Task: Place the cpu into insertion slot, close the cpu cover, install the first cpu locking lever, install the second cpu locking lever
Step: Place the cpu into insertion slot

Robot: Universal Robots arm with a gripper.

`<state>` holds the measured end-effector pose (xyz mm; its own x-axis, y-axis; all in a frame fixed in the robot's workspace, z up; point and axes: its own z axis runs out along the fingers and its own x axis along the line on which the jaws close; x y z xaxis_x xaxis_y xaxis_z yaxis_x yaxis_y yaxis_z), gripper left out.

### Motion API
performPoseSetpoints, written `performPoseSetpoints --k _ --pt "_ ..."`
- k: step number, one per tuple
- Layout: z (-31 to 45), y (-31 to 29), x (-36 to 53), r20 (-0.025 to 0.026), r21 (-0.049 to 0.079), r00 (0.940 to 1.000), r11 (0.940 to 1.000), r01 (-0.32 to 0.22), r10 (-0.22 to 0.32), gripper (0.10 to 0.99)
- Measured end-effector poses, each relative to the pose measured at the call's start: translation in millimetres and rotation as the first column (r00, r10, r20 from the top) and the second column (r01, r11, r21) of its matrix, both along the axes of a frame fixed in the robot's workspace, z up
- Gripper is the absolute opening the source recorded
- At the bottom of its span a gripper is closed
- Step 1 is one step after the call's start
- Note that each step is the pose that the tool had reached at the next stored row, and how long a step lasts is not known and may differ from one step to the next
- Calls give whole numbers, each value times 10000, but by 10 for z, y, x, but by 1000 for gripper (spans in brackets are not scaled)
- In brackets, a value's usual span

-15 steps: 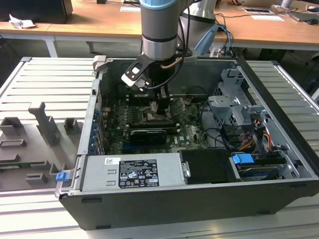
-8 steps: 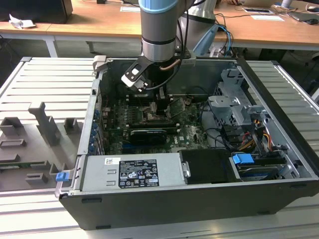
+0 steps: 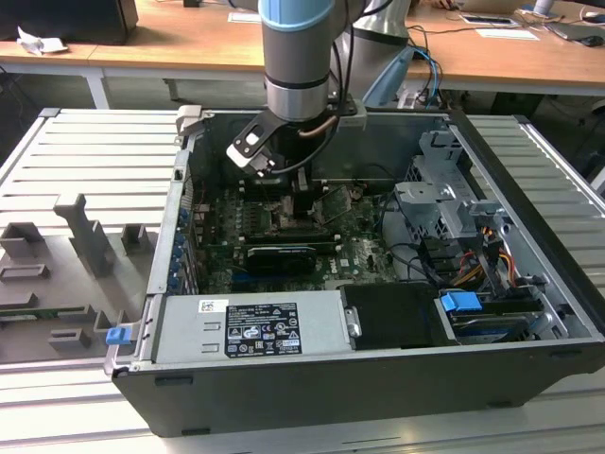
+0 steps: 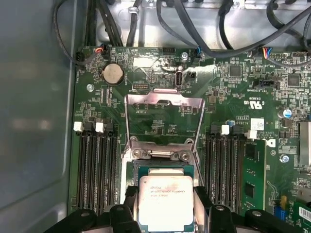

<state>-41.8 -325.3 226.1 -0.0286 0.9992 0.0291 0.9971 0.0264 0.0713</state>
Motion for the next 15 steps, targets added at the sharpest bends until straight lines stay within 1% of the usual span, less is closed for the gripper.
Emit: performPoseSetpoints --k 3,4,6,8,11,15 --pt "-31 40 -2 0 3 10000 10000 78 -78 541" --pt "-53 50 -2 -3 4 9998 9998 196 -196 541" --pt "-88 52 -9 -5 2 9993 9993 384 -384 541" --pt "-109 52 -17 -5 1 9991 9991 422 -422 541" --pt "-162 52 -19 -5 2 9991 9991 422 -422 541" --pt "-189 52 -22 -5 1 9991 9991 422 -422 541"
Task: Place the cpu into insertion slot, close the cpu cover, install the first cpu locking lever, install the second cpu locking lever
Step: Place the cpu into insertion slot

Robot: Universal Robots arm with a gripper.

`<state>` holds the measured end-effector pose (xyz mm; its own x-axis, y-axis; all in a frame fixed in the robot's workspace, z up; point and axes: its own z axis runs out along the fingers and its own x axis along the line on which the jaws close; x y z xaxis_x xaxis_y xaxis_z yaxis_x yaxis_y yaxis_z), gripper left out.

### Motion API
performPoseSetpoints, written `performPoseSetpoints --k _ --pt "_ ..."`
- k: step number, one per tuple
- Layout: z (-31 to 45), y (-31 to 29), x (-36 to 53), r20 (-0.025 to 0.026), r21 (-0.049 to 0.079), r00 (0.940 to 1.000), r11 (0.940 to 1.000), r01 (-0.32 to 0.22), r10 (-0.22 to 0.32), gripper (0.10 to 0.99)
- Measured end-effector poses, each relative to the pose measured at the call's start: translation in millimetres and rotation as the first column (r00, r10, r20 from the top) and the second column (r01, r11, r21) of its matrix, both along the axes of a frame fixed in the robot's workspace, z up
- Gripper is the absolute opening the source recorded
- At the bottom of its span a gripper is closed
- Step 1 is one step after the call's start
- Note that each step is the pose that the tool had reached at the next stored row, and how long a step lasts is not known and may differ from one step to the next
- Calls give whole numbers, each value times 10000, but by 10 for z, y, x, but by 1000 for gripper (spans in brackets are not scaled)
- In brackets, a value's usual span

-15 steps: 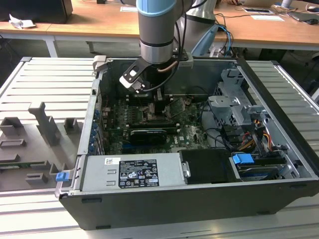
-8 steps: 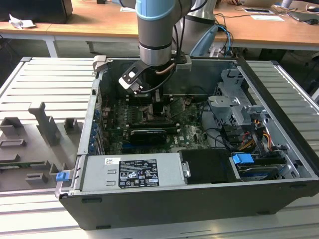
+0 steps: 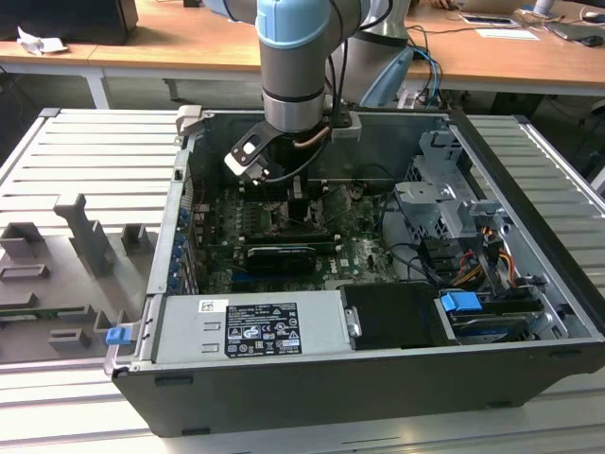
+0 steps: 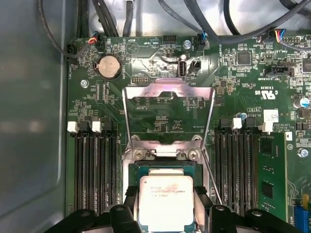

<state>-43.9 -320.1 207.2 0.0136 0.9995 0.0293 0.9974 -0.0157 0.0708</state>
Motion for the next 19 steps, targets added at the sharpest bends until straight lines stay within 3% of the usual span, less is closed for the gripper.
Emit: performPoseSetpoints --k 19 --pt "-78 -1 0 3 -59 10000 10000 -10 10 549"
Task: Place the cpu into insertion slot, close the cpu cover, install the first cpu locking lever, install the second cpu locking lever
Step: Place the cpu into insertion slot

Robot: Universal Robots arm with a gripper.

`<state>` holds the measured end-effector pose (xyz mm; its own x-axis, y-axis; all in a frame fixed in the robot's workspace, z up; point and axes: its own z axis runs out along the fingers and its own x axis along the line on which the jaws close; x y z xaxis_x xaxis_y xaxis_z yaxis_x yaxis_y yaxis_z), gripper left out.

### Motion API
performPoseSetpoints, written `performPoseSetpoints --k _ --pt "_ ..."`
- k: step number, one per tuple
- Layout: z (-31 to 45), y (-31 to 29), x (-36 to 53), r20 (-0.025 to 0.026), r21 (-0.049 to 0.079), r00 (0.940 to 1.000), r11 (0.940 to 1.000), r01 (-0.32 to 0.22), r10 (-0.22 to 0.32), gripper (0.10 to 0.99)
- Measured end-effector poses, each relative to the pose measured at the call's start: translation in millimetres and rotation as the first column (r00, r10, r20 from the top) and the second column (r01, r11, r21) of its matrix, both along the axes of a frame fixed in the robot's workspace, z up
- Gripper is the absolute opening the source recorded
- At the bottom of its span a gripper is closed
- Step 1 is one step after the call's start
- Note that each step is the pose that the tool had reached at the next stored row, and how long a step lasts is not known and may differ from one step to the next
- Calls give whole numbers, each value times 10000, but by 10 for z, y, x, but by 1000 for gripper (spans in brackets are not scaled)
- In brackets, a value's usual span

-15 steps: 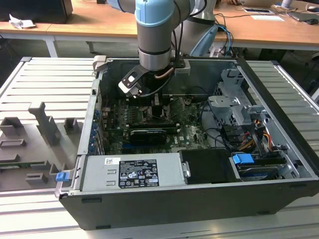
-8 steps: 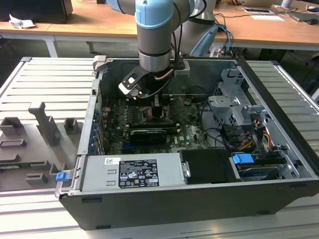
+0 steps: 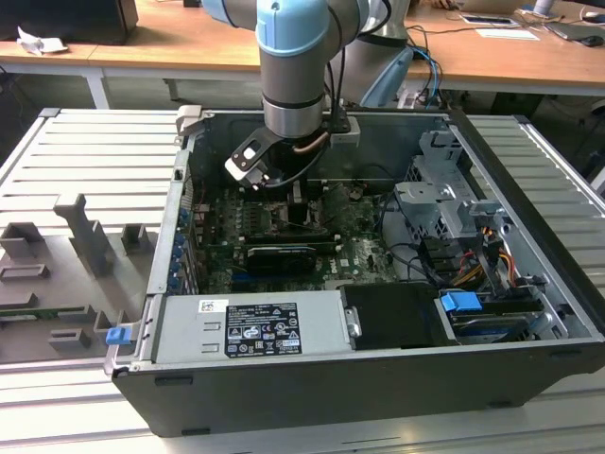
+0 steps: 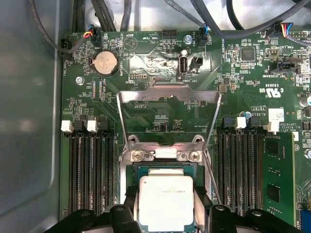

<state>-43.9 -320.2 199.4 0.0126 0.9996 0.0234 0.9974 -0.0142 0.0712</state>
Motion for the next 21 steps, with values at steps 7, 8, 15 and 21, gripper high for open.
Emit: performPoseSetpoints --k 7,8,15,21 --pt "16 1 0 -3 7 10000 10000 0 0 675" --pt "24 1 0 -3 7 10000 10000 0 0 675" --pt "91 1 15 -110 7 9999 10000 1 -1 471" --pt "111 1 19 -142 8 9999 10000 2 -2 169"
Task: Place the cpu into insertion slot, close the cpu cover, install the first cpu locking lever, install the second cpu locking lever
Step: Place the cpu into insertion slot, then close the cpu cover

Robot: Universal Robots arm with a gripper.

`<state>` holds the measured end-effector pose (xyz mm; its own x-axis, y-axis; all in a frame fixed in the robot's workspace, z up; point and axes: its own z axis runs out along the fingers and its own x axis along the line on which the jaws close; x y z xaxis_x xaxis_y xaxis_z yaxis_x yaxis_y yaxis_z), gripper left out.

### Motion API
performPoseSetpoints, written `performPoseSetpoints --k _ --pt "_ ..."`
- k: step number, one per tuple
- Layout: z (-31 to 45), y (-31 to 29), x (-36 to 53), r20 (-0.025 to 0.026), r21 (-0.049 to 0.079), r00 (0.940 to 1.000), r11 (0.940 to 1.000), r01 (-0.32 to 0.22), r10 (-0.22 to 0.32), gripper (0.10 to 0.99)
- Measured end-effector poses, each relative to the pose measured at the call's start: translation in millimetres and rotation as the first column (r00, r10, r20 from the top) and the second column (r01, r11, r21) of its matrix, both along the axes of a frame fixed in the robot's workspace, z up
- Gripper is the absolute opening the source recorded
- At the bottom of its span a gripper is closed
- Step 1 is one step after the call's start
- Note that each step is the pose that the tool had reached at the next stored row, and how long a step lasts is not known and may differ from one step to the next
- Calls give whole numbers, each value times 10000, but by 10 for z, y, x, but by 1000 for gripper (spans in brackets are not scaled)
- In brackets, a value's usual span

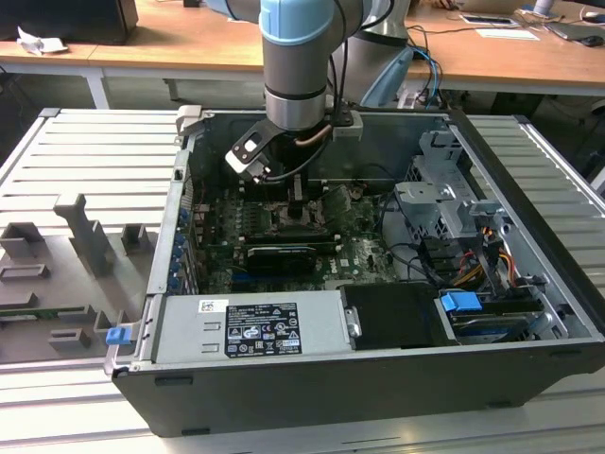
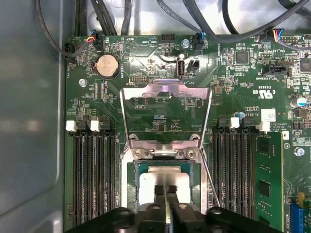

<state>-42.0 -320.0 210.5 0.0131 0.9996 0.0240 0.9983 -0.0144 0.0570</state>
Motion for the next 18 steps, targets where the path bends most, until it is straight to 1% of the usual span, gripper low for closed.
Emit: performPoseSetpoints --k 1,2,18 --pt "1 0 0 1 1 10000 10000 0 0 169" --pt "2 0 0 -1 -1 10000 10000 0 0 106" --pt "65 -1 -1 -3 -5 10000 10000 -1 1 106"
